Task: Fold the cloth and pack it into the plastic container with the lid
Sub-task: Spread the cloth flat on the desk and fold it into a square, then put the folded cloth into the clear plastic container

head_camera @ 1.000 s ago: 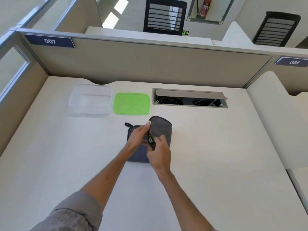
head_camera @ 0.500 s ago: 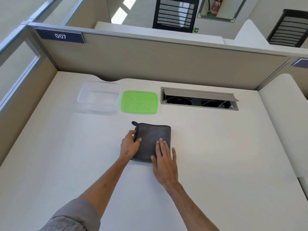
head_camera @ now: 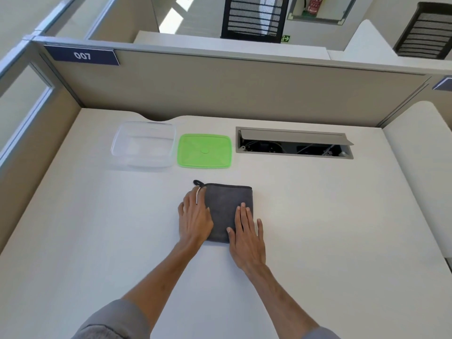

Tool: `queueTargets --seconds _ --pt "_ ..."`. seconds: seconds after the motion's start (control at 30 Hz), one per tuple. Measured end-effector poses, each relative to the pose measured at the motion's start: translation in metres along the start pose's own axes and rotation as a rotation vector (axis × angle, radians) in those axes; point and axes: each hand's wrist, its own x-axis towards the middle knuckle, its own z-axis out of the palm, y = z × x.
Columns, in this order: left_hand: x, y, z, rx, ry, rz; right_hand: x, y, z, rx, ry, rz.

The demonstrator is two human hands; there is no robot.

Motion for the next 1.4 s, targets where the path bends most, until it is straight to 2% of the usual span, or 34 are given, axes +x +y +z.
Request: queueTargets --seconds 0.2,0.3,0.37,0.5,0.7,0.83,0.97,1.23,1.4 --pt "0.02 0.002 0.003 0.207 -0.167 0.301 0.0 -0.001 -0.005 0.055 -0.012 -0.007" --pt "0.047 0.01 -0.006 0.186 -0.271 0.442 -0.011 -0.005 -0.016 0.226 0.166 0.211" --pt "0.067 0.016 -0.013 0.159 -0.346 0.462 -0.019 -0.006 -0.023 0.332 0.262 0.406" --pt "0.095 0.034 -0.019 0.133 -0.5 0.5 -0.026 -0.003 -0.028 0.511 0.071 0.633" --pt "0.112 0.051 -0.018 0.175 -0.588 0.552 -0.019 -0.008 -0.031 0.749 -0.029 0.727" --pt "0.112 0.056 -0.015 0.164 -0.621 0.536 -0.018 -0.002 -0.027 0.909 -0.061 0.727" --pt "0.117 0.058 -0.016 0.056 -0.66 0.444 -0.024 0.001 -0.03 1.083 -0.064 0.662" --pt "0.107 0.056 -0.025 -0.418 -0.801 0.209 -0.026 0.013 -0.074 1.121 0.042 0.286" --pt "0.096 0.046 -0.035 -0.701 -0.907 0.028 -0.022 0.017 -0.106 1.182 0.075 0.123"
